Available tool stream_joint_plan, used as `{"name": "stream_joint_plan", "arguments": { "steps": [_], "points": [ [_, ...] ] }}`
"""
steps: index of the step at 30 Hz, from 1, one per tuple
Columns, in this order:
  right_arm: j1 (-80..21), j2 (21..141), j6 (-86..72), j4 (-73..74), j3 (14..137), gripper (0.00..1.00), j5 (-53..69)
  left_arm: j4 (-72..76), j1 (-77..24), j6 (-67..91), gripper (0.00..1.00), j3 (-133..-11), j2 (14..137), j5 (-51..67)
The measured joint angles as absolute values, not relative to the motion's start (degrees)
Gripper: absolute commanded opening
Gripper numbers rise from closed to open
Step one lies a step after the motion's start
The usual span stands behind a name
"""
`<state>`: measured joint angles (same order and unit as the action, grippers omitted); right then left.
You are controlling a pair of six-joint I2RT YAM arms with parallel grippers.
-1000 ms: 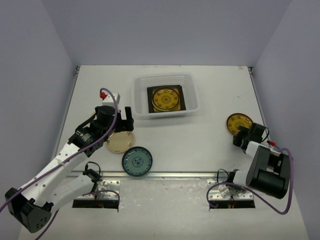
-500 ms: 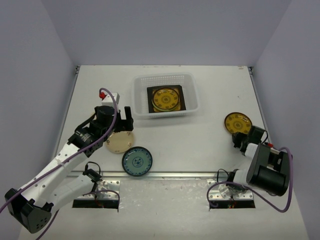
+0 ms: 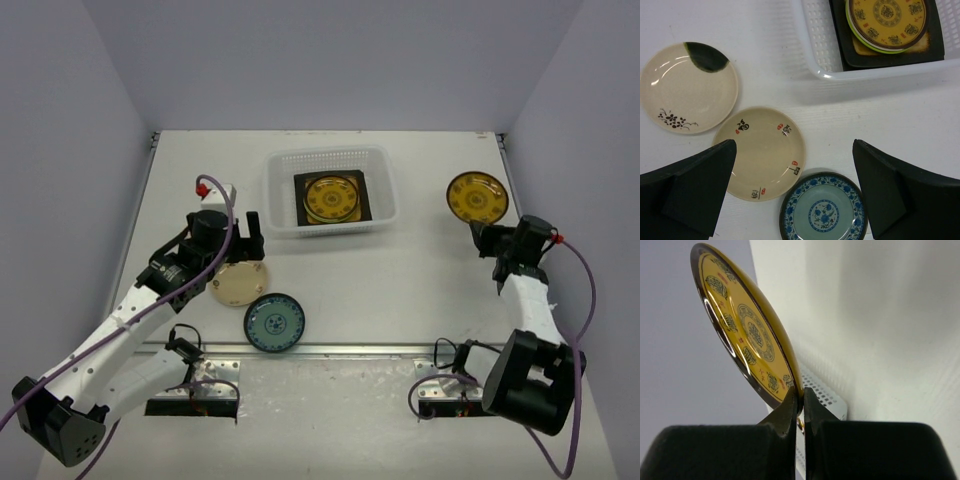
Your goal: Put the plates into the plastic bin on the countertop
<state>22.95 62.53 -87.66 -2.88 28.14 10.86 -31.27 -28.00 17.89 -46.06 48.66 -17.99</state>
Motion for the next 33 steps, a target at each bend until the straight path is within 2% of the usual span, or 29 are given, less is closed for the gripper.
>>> {"name": "stream_joint_plan", "arguments": {
  "steps": [7, 13, 21, 23, 25, 26, 29, 30, 32, 33],
  "points": [
    [5.8, 69.0, -80.3, 1.4, 40.3, 0.00, 13.9, -31.2, -27.6, 18.2, 1.00, -46.0, 48.6, -19.0],
    [-8.8, 86.1, -72.1, 6.4, 57.3, 0.00, 14.5, -31.1, -27.6, 18.5, 1.00, -46.0, 47.8, -19.9],
    [-17.1, 109.2, -61.3, 17.0, 82.0, 0.00, 13.1, -31.1, -27.4, 18.5, 1.00, -45.9, 49.0, -19.8],
    [-17.4, 111.6, -59.9, 19.0, 84.1, 0.08, 13.0, -31.1, -27.4, 18.5, 1.00, -45.8, 49.1, -19.9],
    [-17.5, 113.4, -58.8, 20.3, 85.2, 0.29, 12.7, -31.1, -27.4, 18.5, 1.00, -45.8, 49.1, -19.9],
    [-17.4, 114.2, -58.3, 21.0, 85.6, 0.36, 12.5, -31.1, -27.4, 18.5, 1.00, -45.8, 49.1, -19.9],
    [-17.4, 115.8, -57.2, 22.9, 86.3, 0.45, 12.2, -31.1, -27.4, 18.5, 1.00, -45.7, 49.1, -19.9],
    [-17.4, 115.9, -56.9, 23.4, 86.3, 0.58, 12.2, -31.1, -27.4, 18.5, 1.00, -45.7, 49.1, -19.9],
    [-17.3, 115.9, -56.1, 24.3, 86.7, 0.89, 12.3, -31.1, -27.4, 18.5, 1.00, -45.7, 49.1, -20.1],
    [-17.3, 115.9, -55.5, 24.8, 87.2, 0.97, 12.4, -31.1, -27.4, 18.5, 1.00, -45.7, 49.1, -20.2]
  ]
}}
